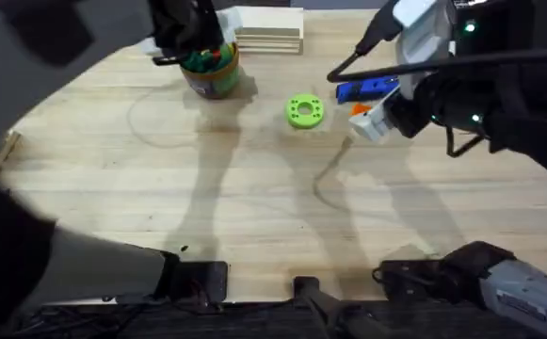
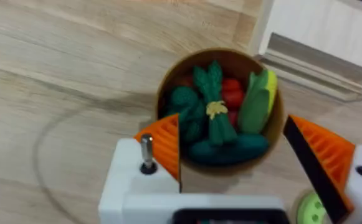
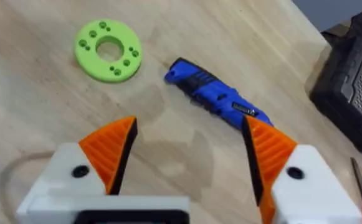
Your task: Pick up the gripper from the table and insert it into the empty holder that is missing its gripper. Then pick up a screw, insert it into the mounting hole, and use the screwdriver to tighten it. Finally, clean up the table by picking up the vegetable and placing it into the bucket.
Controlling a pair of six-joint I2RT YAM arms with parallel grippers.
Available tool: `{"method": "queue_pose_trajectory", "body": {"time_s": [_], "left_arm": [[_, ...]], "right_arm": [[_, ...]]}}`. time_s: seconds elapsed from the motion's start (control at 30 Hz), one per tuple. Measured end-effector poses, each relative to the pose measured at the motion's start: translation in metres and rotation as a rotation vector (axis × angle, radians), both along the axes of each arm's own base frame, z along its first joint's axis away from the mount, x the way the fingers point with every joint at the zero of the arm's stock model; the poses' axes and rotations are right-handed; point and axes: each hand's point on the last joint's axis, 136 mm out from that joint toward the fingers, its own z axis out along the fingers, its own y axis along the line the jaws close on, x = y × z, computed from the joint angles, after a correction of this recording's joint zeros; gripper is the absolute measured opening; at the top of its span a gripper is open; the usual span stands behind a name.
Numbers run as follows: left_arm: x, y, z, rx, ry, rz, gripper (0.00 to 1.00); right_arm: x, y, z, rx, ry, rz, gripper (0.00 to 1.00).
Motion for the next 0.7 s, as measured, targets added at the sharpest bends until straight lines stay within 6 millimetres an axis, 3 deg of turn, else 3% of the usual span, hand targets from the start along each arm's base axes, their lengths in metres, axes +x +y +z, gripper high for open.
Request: {"method": "queue_pose_trajectory", "body": {"time_s": [0.13,0.27,0.4,0.43,0.57,0.7], "left_arm": [[-0.030,0.006,0.042,0.025,-0.032,-0.036,0.995],[-0.077,0.015,0.074,0.079,-0.023,-0.091,0.994],[-0.125,0.023,0.080,0.125,0.060,-0.137,0.993],[-0.158,0.026,0.077,0.134,0.135,-0.179,0.992],[-0.189,0.021,0.078,0.119,0.181,-0.257,0.992],[-0.205,0.018,0.080,0.110,0.196,-0.300,0.992]], "right_arm": [[-0.013,-0.005,0.013,0.030,-0.017,-0.019,0.978],[-0.029,-0.012,0.037,0.130,-0.058,-0.087,0.980],[-0.052,-0.021,0.050,0.197,-0.024,-0.157,0.980],[-0.069,-0.028,0.060,0.238,0.019,-0.213,0.980],[-0.084,-0.034,0.073,0.294,0.042,-0.272,0.979],[-0.092,-0.037,0.073,0.325,0.054,-0.306,0.980]]}}
